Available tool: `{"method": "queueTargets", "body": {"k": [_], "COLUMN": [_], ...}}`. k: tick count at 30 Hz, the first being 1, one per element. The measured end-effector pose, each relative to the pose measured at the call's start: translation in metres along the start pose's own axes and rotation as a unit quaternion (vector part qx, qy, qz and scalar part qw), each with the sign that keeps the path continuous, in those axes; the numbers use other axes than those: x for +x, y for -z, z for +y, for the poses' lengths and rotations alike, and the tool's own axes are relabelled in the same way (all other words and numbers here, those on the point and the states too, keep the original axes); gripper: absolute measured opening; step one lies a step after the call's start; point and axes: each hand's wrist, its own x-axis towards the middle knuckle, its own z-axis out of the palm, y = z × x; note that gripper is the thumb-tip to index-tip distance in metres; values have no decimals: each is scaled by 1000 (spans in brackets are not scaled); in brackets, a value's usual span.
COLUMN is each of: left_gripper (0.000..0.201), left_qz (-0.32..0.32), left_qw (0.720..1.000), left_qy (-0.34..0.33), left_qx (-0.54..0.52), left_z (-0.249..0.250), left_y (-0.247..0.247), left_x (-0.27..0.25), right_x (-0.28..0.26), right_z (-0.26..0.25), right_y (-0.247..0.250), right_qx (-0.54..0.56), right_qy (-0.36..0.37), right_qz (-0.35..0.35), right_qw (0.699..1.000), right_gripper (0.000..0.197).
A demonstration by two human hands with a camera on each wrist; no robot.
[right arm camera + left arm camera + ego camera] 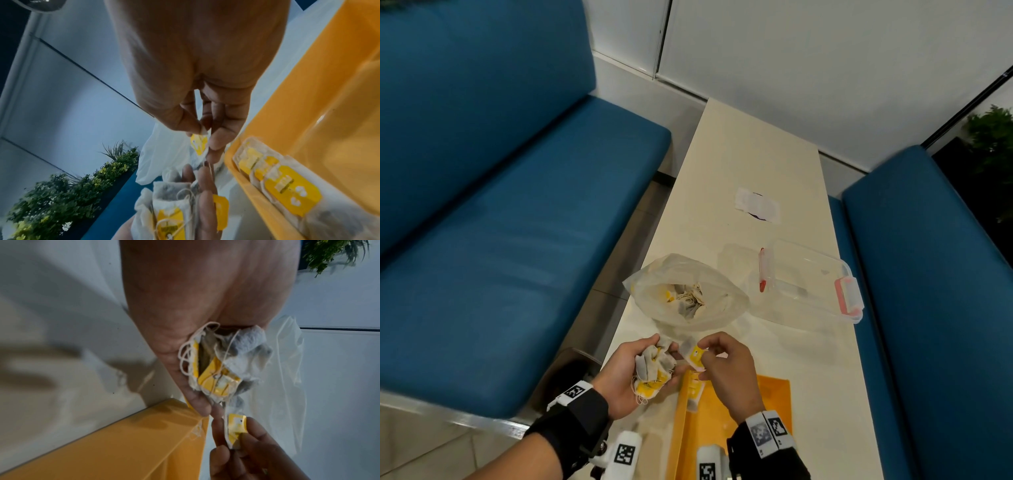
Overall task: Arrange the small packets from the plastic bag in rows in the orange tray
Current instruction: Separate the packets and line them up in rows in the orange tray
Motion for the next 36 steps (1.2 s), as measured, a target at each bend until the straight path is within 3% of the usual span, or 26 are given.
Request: {"method": "queueTargets", "body": {"k": [5, 16, 21, 24, 28, 32, 36], "left_gripper": [38, 35, 39, 38, 36, 37, 37], "left_qz": [9, 19, 14, 16, 17, 24, 30], "left_qw": [1000, 999, 999, 999, 999, 998, 998], "left_qy": [0, -10, -7, -3, -1, 1, 2], "left_qx": [14, 41, 44, 45, 44, 50, 55], "left_z": [1, 2, 0, -1, 0, 3, 4], "left_y": [3, 4, 3, 3, 3, 6, 7], "left_x": [-1, -4, -4, -4, -5, -4, -3], "right_x": [1, -9, -15, -18, -22, -24, -27], "right_z": [5, 24, 25, 26, 28, 33, 39], "right_y": [12, 26, 27, 27, 29, 30, 32], "right_qx": [-72, -155, -192, -216, -233, -266, -272], "right_qy": [34, 11, 3, 3, 25, 88, 113], "right_qz": [-1, -47, -22, -5, 7, -10, -29], "right_qw": [997, 987, 981, 976, 972, 960, 955], "right_gripper": [28, 38, 41, 31, 17, 33, 32]}}
